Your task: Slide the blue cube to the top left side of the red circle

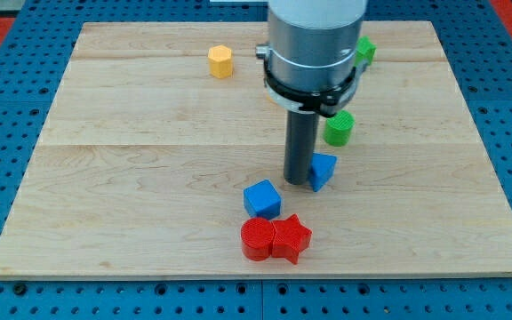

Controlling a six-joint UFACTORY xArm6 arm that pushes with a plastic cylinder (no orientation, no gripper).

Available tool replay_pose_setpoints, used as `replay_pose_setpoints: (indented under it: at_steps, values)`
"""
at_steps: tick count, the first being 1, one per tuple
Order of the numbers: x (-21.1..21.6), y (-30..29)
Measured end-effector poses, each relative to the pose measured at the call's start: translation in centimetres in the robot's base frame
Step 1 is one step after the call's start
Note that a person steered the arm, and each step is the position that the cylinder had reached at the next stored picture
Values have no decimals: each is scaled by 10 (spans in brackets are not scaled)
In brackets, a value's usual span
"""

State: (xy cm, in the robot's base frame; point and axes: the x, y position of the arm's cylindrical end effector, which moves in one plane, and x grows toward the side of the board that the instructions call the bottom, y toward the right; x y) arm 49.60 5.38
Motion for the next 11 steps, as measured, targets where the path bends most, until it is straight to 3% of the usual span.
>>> replay_pose_setpoints:
  at_steps: [1,3,4,6,8,10,11]
  values:
    - [7,32]
    - [57,0]
    - [54,-58]
    - [24,-1]
    - [31,-80]
    - [33,-82]
    - [33,-55]
